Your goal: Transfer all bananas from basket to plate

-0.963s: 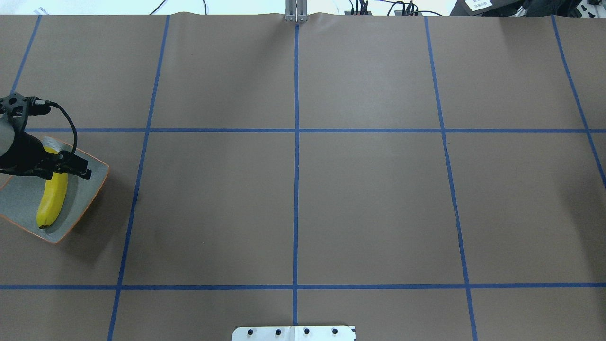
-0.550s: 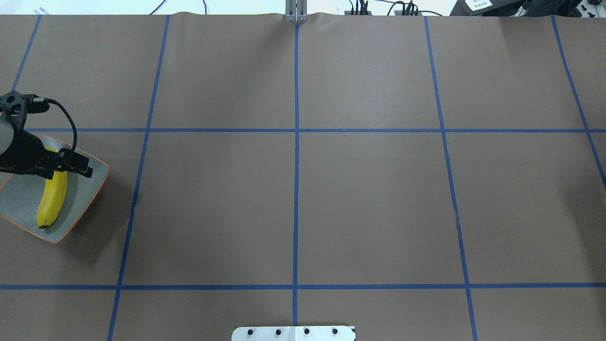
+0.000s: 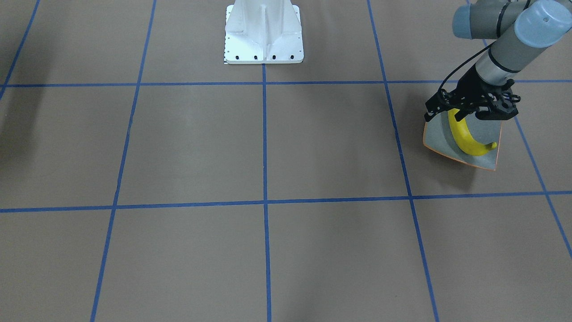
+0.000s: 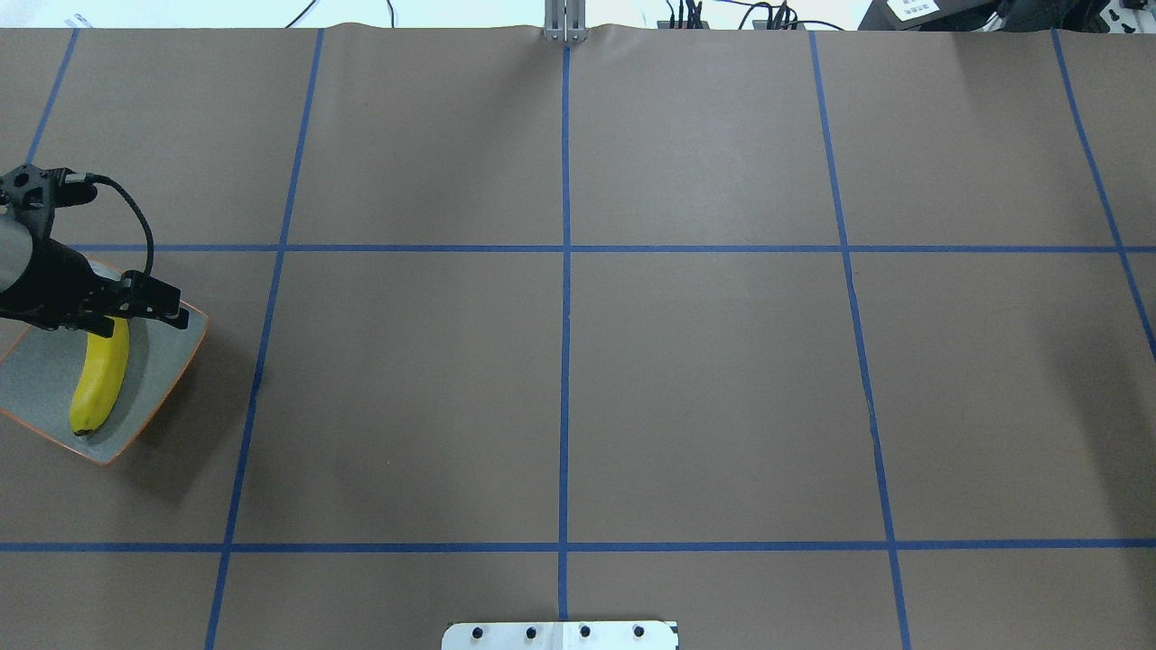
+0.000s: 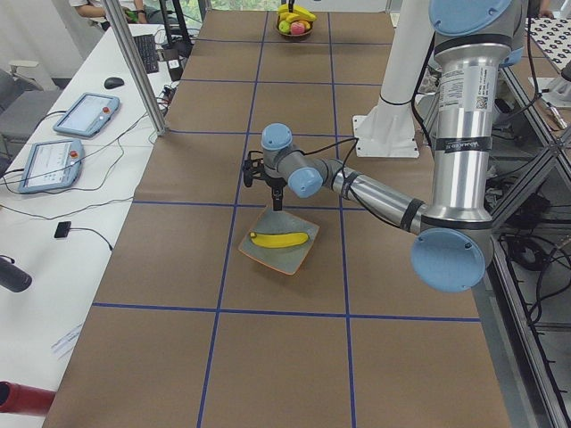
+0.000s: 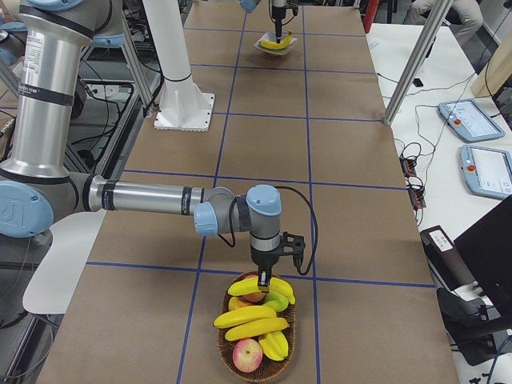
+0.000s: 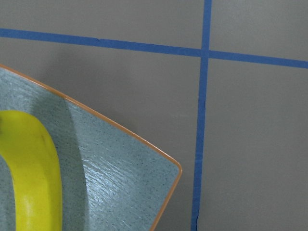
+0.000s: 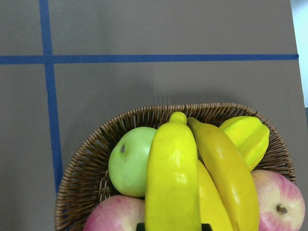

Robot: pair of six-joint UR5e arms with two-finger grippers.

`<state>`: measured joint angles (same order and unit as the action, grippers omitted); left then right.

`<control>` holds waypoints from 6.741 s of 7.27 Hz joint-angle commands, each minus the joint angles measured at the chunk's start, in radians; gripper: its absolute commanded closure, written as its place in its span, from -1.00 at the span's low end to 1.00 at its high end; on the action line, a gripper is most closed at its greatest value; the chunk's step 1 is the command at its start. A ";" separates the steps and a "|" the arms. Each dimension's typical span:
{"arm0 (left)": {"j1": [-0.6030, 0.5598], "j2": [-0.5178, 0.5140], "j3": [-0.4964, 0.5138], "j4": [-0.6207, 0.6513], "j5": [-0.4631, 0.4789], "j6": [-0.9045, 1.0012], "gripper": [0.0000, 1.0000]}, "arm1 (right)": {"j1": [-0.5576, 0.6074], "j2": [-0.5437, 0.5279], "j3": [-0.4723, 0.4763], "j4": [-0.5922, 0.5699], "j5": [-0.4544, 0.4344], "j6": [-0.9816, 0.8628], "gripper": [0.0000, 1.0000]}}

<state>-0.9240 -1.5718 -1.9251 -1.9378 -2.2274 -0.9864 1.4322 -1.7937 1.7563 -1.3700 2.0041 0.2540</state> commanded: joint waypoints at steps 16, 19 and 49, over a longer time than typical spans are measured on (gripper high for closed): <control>0.255 -0.488 0.190 -0.491 -0.034 -0.247 -0.99 | -0.768 0.809 -0.031 0.339 0.094 1.225 1.00; 0.290 -0.493 0.210 -0.587 -0.025 -0.247 -0.99 | -0.771 0.816 -0.034 0.387 0.096 1.234 1.00; -0.069 -0.248 0.083 0.280 0.015 0.296 1.00 | -0.737 0.491 0.009 0.667 -0.067 1.312 -1.00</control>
<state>-0.9902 -1.8228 -1.7912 -1.8300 -2.2830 -0.7860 0.7059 -1.3034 1.7788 -0.7033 1.9532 1.5664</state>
